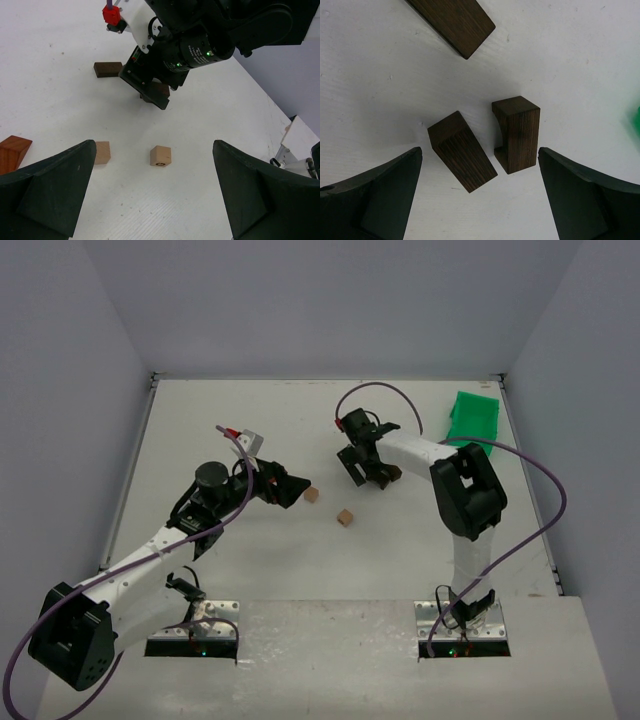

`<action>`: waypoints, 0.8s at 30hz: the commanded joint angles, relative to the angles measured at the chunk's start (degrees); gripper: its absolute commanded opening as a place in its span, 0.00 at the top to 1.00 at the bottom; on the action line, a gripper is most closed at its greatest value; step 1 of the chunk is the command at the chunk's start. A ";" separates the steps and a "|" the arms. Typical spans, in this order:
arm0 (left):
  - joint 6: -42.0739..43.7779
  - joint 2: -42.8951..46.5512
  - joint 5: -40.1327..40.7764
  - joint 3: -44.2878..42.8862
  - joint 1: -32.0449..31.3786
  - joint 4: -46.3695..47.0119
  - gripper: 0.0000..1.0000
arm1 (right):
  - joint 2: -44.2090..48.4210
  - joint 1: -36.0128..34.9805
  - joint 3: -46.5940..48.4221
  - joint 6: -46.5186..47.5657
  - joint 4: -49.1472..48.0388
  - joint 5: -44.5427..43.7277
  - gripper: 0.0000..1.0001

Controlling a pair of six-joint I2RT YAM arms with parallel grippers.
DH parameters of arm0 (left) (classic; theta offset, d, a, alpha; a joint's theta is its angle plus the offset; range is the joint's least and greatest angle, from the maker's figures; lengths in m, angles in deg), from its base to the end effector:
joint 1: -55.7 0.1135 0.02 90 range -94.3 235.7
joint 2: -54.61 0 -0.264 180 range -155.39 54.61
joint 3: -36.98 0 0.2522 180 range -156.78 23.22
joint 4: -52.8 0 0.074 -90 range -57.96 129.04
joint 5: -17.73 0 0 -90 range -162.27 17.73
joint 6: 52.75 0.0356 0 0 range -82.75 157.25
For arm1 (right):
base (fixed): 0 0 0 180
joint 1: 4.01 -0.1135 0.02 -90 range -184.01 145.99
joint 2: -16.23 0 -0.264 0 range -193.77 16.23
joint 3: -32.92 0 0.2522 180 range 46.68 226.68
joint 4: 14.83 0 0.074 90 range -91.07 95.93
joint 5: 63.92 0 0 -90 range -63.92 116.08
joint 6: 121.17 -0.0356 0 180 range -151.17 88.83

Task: Build the wood block tower

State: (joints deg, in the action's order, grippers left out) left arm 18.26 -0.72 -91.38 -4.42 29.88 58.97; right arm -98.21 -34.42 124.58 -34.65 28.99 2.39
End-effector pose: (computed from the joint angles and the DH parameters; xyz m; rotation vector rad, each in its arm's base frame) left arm 0.1941 -0.1069 0.2554 0.3624 1.7385 -0.8581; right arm 0.3557 0.1922 0.1584 -0.4978 2.5661 -0.3663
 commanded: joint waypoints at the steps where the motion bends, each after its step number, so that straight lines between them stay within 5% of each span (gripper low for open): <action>1: -0.12 1.19 -0.43 0.10 0.25 3.09 0.00 | -0.12 0.56 2.70 0.05 -1.55 -1.55 0.01; 24: 0.17 0.40 -1.97 0.13 0.25 3.89 0.00 | -1.06 2.63 2.29 -3.03 -3.16 -2.50 0.01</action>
State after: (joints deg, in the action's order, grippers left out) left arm 18.29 -0.72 -92.65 -4.40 29.88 59.81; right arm -99.14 -32.42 125.31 -36.47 27.51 0.83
